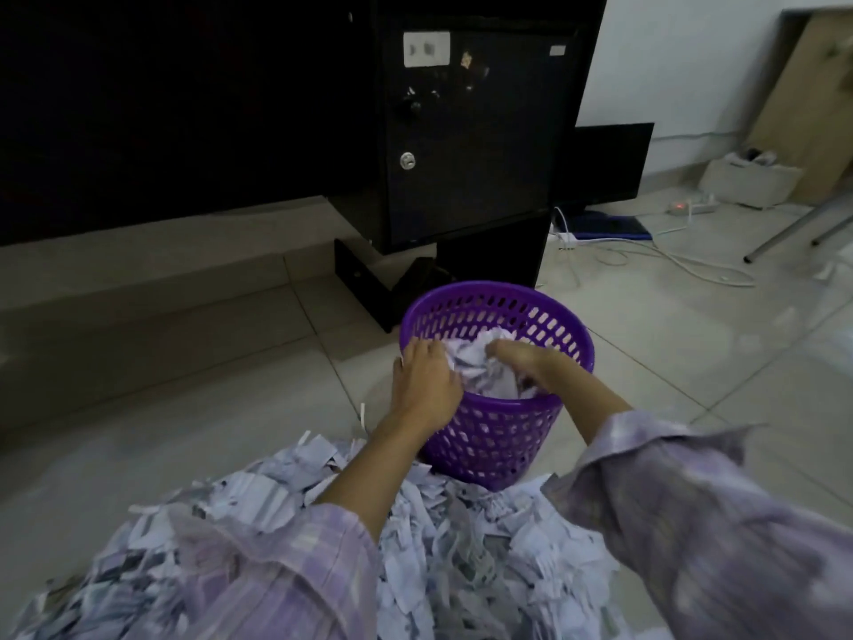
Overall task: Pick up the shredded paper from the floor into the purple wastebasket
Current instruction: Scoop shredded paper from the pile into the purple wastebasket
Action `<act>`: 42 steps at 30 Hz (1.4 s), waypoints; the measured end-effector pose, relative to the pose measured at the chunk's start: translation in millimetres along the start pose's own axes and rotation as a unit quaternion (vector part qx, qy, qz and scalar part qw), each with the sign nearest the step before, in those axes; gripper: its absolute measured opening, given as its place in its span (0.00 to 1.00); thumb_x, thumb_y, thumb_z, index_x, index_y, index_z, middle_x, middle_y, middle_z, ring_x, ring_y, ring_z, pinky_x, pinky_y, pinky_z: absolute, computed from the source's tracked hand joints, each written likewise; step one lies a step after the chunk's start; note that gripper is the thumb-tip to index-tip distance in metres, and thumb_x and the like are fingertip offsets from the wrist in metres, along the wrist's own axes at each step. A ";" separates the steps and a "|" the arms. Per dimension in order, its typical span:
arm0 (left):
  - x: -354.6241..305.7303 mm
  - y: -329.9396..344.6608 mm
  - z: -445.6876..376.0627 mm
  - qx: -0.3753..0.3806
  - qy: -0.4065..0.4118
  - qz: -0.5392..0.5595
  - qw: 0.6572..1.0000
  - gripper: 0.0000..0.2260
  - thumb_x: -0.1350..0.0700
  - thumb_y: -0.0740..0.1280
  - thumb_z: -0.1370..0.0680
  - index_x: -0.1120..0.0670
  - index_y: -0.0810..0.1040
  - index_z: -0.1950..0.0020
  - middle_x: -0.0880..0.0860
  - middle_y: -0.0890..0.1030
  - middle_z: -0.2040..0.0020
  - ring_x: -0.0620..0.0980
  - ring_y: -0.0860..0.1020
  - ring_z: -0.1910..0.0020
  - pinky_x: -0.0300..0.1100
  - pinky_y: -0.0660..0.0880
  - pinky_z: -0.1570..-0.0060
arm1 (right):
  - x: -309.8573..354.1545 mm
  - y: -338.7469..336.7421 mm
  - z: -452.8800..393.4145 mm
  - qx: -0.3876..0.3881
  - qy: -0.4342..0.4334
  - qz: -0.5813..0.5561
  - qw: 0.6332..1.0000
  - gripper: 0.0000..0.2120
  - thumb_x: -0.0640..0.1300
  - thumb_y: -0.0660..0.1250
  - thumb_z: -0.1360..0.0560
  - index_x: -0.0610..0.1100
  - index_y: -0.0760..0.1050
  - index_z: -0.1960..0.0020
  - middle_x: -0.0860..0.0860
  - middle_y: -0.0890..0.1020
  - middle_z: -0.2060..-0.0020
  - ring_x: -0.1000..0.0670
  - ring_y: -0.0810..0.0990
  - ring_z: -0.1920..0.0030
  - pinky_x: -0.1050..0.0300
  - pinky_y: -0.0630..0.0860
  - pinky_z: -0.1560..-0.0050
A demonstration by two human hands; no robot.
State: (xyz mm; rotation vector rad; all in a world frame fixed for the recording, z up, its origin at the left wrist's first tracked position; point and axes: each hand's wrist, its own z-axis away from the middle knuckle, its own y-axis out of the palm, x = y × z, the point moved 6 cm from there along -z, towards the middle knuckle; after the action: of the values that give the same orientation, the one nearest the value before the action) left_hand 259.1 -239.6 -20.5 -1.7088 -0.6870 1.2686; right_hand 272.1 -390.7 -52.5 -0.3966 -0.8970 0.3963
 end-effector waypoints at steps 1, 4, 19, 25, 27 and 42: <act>0.6 4.4 0.9 0.014 0.001 -0.016 1.000 0.19 0.56 0.55 0.19 0.60 0.63 0.29 0.58 0.65 0.28 0.57 0.57 0.26 0.53 0.57 0.28 | -2.5 -0.2 -2.3 -0.008 0.010 0.080 0.997 0.31 0.59 0.54 0.21 0.39 0.61 0.25 0.39 0.66 0.28 0.40 0.67 0.30 0.46 0.66 0.32; 1.4 10.6 3.8 0.041 0.004 -0.043 0.998 0.19 0.54 0.52 0.17 0.59 0.62 0.28 0.57 0.62 0.26 0.55 0.48 0.23 0.58 0.53 0.26 | -4.2 -11.0 -3.1 -0.069 0.035 0.218 0.973 0.39 0.67 0.50 0.22 0.39 0.54 0.23 0.40 0.58 0.24 0.39 0.60 0.25 0.45 0.56 0.25; -2.6 4.4 4.9 0.136 -0.006 -0.129 0.982 0.20 0.58 0.52 0.18 0.58 0.57 0.26 0.58 0.55 0.24 0.57 0.43 0.23 0.66 0.42 0.28 | 23.1 -24.0 8.0 -0.025 -0.081 0.333 0.939 0.19 0.37 0.51 0.19 0.33 0.64 0.29 0.41 0.76 0.50 0.46 0.73 0.59 0.49 0.73 0.57; -0.5 6.5 4.8 0.129 -0.003 -0.113 0.985 0.21 0.58 0.52 0.19 0.57 0.56 0.26 0.58 0.54 0.23 0.57 0.42 0.23 0.66 0.42 0.29 | 47.7 -42.8 20.1 -0.266 -0.159 0.409 0.859 0.17 0.47 0.69 0.26 0.45 0.75 0.38 0.42 0.68 0.34 0.39 0.71 0.37 0.44 0.74 0.39; 1.2 7.9 3.7 0.134 -0.008 -0.107 0.985 0.21 0.58 0.52 0.19 0.57 0.55 0.26 0.58 0.53 0.23 0.56 0.41 0.23 0.66 0.41 0.29 | 43.2 -40.9 19.5 -0.206 -0.137 0.312 0.917 0.23 0.51 0.66 0.24 0.43 0.68 0.32 0.42 0.62 0.29 0.37 0.66 0.32 0.43 0.68 0.33; 1.8 11.7 2.5 0.130 -0.012 -0.100 0.986 0.20 0.58 0.53 0.19 0.56 0.56 0.26 0.58 0.55 0.25 0.56 0.40 0.23 0.66 0.41 0.28 | 4.5 39.8 -48.0 0.043 -0.010 0.551 0.833 0.26 0.53 0.52 0.19 0.55 0.50 0.22 0.46 0.54 0.22 0.41 0.56 0.25 0.41 0.60 0.29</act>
State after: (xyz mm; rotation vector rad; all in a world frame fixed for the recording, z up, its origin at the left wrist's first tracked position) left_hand 256.5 -242.8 -31.9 -1.3794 -0.6588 1.1824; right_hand 307.0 -362.3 -95.9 -0.8158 -0.5819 1.5039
